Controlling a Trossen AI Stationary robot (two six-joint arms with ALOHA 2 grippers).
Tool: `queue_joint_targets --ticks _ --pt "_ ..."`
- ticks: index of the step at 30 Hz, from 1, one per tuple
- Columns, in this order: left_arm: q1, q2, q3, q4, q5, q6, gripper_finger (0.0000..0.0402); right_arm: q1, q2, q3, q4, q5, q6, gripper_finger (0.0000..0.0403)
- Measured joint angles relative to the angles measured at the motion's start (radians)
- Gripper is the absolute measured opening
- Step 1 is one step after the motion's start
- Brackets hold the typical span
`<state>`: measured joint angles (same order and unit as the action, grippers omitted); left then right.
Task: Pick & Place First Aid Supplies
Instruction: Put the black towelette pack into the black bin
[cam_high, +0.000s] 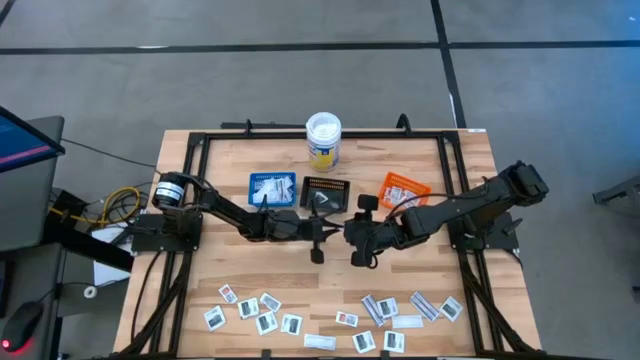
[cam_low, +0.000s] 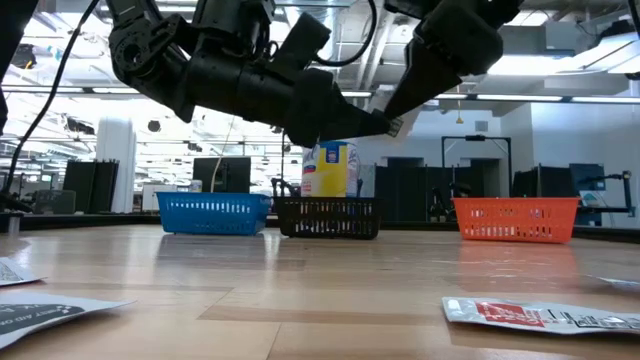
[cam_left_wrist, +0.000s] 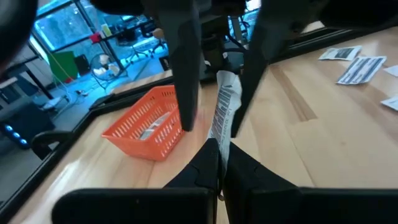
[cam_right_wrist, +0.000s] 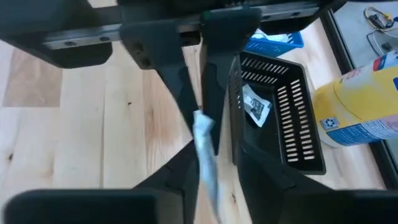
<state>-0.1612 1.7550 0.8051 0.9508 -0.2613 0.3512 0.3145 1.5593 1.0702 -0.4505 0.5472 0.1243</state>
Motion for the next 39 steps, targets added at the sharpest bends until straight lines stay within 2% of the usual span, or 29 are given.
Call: queue_joint_targets --ticks 5,7,19,26,30,35,39 --pt "0.010 0.000 0.000 0.002 0.001 0.010 0.0007 0.004 0.000 0.000 0.039 -0.001 -0.058 0.0024" --pt "0.017 -0.001 0.000 0.001 0.000 0.011 0.0007 0.010 0.000 -0.001 0.040 0.001 -0.089 0.0008" --pt "0.022 -0.001 0.001 -0.002 -0.005 0.008 0.0007 0.023 0.001 -0.001 0.040 0.029 -0.088 0.0005" --pt "0.024 -0.001 0.000 -0.015 -0.021 0.008 0.0007 0.024 0.001 -0.001 0.051 0.028 -0.072 0.0053" --pt "0.023 -0.001 0.000 -0.014 -0.020 0.007 0.0007 0.024 0.001 -0.001 0.059 0.025 -0.071 0.0066" --pt "0.023 -0.001 0.000 -0.011 -0.018 0.004 0.0008 0.024 0.001 -0.001 0.058 0.026 -0.071 0.0060" --pt "0.023 -0.001 0.000 -0.011 -0.015 0.000 0.0008 0.024 0.001 -0.001 0.067 0.027 -0.079 0.0025"
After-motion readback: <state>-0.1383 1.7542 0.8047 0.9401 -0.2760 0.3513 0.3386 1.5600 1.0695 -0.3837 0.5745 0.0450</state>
